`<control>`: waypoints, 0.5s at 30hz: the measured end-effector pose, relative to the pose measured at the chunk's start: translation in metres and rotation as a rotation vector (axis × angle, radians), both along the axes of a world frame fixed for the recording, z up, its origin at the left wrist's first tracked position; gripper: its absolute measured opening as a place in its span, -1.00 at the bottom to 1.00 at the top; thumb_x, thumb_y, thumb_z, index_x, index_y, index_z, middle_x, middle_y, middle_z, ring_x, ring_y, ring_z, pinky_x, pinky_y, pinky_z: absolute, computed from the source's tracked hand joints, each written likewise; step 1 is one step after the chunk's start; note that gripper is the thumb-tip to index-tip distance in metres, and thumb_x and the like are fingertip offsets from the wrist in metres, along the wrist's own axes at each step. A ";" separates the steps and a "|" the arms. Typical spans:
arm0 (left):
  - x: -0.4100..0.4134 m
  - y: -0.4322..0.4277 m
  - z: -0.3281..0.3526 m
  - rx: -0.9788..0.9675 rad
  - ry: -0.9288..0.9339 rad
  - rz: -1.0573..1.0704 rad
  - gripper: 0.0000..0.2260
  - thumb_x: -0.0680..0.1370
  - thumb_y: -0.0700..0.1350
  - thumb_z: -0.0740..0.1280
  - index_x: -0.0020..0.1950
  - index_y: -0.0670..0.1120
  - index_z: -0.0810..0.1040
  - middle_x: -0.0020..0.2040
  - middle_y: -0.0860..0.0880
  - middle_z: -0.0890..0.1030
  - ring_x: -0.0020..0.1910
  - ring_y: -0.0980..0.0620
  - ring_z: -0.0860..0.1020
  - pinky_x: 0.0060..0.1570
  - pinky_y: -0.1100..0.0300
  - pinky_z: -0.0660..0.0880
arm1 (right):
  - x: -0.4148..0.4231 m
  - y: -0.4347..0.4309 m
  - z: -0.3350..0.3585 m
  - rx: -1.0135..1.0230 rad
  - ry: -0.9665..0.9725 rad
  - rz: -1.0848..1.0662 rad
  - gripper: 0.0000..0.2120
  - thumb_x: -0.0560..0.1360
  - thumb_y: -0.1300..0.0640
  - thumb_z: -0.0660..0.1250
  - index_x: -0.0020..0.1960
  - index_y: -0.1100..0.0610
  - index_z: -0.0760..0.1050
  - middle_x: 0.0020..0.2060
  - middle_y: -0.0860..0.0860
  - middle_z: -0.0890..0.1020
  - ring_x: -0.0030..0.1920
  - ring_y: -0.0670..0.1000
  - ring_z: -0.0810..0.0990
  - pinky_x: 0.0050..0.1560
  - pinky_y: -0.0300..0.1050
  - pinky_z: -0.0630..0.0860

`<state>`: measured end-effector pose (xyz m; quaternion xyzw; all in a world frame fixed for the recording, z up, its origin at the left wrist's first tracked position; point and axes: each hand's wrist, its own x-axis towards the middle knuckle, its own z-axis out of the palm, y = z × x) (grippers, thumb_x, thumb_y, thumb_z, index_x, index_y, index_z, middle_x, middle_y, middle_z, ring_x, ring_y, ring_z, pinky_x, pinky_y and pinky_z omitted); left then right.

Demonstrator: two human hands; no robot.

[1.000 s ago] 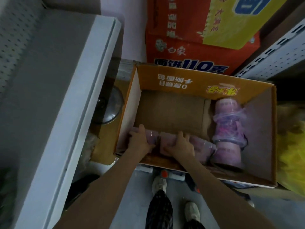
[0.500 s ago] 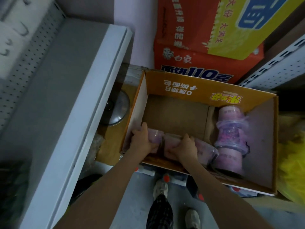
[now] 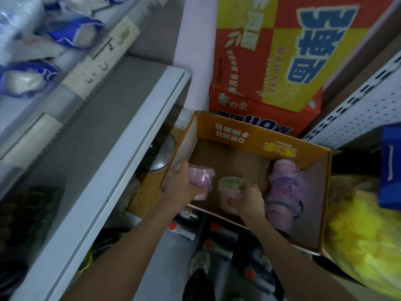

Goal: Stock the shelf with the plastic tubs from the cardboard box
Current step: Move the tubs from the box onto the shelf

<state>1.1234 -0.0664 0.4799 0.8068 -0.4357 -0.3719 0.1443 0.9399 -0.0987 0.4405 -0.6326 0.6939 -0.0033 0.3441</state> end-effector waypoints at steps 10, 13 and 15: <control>0.007 -0.003 -0.003 -0.014 -0.049 -0.019 -0.30 0.39 0.00 0.49 0.43 -0.01 0.23 0.36 -0.14 0.29 0.26 -0.12 0.37 -0.01 0.26 0.23 | 0.016 -0.028 -0.023 0.120 -0.043 0.005 -0.55 0.44 0.08 0.39 0.29 0.14 0.40 0.22 0.07 0.48 0.19 0.07 0.51 0.11 -0.15 0.40; 0.018 -0.019 -0.012 -0.019 -0.033 -0.025 -0.29 0.37 0.01 0.50 0.43 -0.01 0.23 0.35 -0.16 0.30 0.27 -0.14 0.36 0.02 0.24 0.22 | 0.026 -0.038 -0.045 0.178 -0.109 -0.015 -0.51 0.38 0.09 0.48 0.25 0.13 0.41 0.15 0.06 0.51 0.13 0.08 0.53 -0.02 -0.20 0.38; 0.024 -0.030 -0.019 -0.016 -0.029 -0.053 -0.28 0.36 0.03 0.51 0.42 0.00 0.24 0.34 -0.15 0.31 0.24 -0.14 0.39 0.02 0.22 0.26 | 0.034 -0.040 -0.060 0.193 -0.182 -0.019 -0.50 0.36 0.09 0.49 0.23 0.13 0.42 0.15 0.09 0.50 0.13 0.10 0.51 0.00 -0.20 0.38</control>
